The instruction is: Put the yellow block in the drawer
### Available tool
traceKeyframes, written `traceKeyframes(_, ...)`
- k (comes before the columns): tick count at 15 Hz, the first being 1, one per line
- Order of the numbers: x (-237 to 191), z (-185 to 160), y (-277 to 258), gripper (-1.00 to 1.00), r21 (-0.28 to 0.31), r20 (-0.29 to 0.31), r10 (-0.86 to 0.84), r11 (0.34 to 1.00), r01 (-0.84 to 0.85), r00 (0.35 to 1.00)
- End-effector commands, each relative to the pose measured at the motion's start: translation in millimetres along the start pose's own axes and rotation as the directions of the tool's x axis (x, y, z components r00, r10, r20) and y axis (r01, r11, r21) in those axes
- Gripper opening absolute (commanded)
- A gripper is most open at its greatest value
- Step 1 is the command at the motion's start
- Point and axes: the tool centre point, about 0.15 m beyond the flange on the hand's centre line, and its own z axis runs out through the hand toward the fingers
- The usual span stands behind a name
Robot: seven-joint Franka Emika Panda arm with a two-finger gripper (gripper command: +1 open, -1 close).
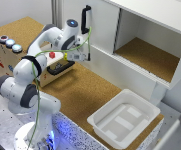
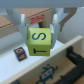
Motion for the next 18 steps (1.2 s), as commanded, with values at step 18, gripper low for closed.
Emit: traceKeyframes(18, 47.5, 183.3, -32.9, -1.0, 0.122, 0.263, -0.564, 0.824, 0.553, 0.783)
